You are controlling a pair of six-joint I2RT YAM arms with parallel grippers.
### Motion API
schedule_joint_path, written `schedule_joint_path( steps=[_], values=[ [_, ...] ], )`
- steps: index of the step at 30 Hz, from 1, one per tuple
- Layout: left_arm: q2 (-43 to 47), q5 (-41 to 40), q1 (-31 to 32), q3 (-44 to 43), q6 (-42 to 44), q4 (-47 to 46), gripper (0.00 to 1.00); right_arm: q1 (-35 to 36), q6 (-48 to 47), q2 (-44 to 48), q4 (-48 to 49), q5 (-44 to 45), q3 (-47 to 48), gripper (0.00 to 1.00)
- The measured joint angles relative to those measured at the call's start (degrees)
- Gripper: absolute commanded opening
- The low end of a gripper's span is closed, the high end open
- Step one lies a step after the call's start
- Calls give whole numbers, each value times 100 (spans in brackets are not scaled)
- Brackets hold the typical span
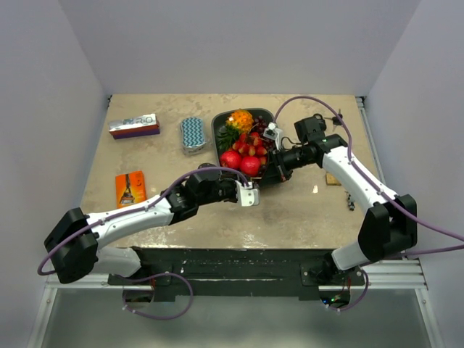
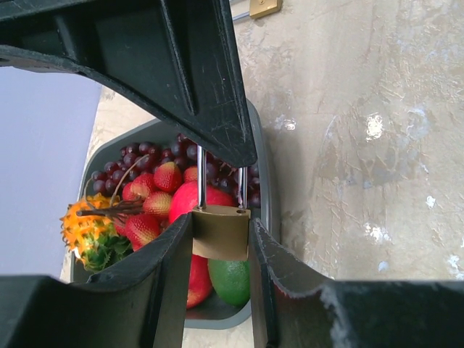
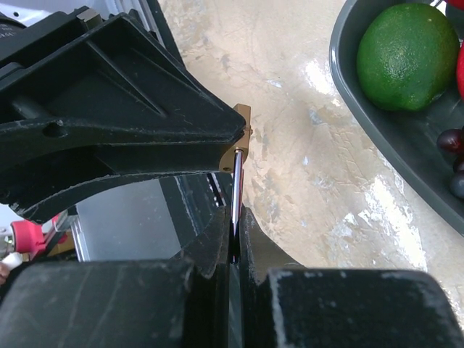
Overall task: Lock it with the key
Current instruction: Lock the lock.
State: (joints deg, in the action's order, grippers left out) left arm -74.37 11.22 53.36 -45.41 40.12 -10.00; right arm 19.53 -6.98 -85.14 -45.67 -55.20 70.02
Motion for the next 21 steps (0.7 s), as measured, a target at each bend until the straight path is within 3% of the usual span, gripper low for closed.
schedule_joint_path(
  steps=[10,21],
  values=[
    [-15,-20,92,33,109,-116,0,-155,-828,-197,-791,-133,280,0],
    [-151,-50,144,33,160,-302,0,-306,-1027,-291,-1097,-315,326,0]
  ],
)
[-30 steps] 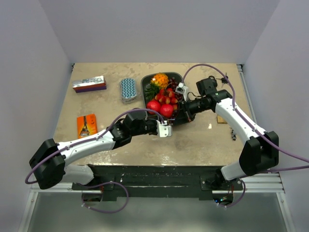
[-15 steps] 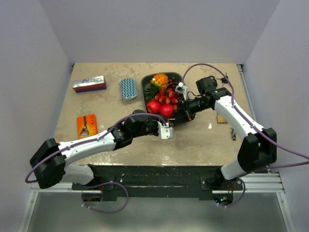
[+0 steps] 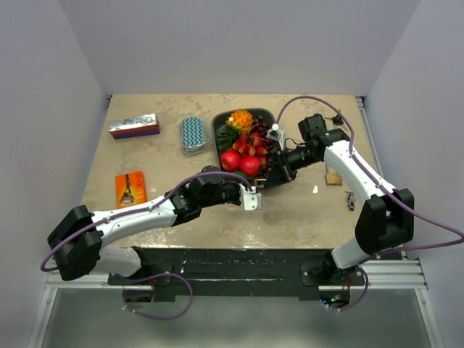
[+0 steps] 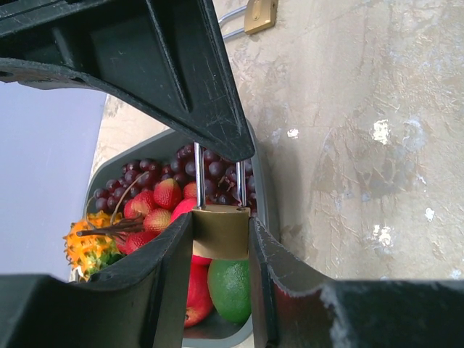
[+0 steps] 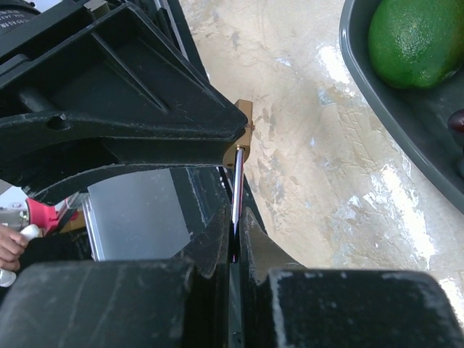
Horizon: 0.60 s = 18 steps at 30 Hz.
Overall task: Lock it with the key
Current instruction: Lock the lock.
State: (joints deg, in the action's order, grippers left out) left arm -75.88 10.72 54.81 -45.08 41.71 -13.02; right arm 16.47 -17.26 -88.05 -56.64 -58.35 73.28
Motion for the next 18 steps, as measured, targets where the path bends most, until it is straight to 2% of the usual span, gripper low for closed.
schedule_joint_path(
  steps=[10,18],
  values=[
    [-87,-229,22,0,79,-133,0,-28,376,-15,223,-24,0,0],
    [-179,-385,96,0,160,-240,0,-116,-33,-59,-96,22,66,0]
  ],
)
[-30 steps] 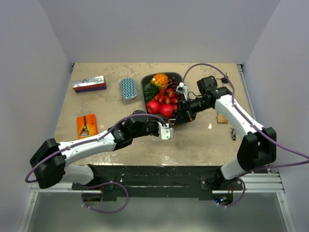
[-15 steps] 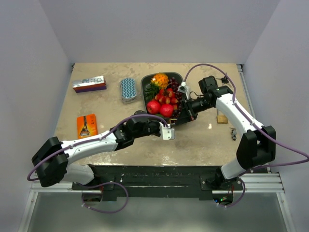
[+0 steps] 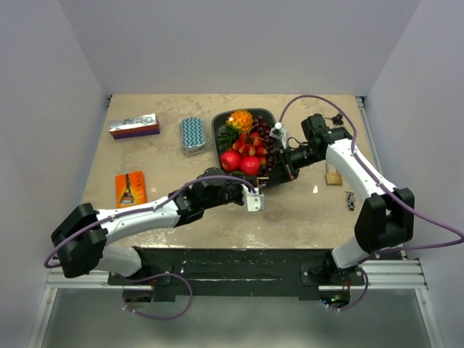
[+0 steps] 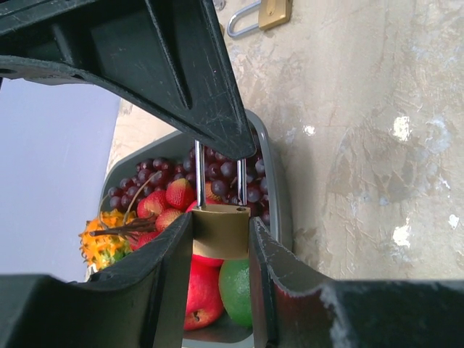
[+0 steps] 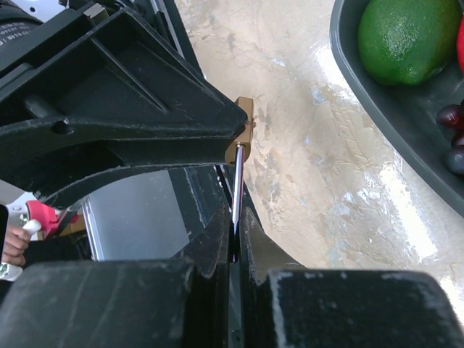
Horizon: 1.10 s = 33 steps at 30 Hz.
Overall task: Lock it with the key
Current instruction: Lock the lock.
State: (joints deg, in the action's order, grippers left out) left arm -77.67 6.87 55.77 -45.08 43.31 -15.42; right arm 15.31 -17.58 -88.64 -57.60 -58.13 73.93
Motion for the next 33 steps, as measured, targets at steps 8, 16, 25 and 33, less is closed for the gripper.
schedule_joint_path(
  steps=[8,16,25,33],
  values=[
    [0,166,22,63,-17,-197,0,-173,-664,-149,-535,-289,111,0],
    [-87,162,22,59,-20,-238,0,-225,-717,-310,-638,-448,131,0],
    [-166,37,-48,-76,-129,-168,0,-225,1261,199,957,-354,-522,0],
    [-170,-15,-114,-197,-234,-76,0,-162,2253,468,1829,-236,-798,0]
  ],
)
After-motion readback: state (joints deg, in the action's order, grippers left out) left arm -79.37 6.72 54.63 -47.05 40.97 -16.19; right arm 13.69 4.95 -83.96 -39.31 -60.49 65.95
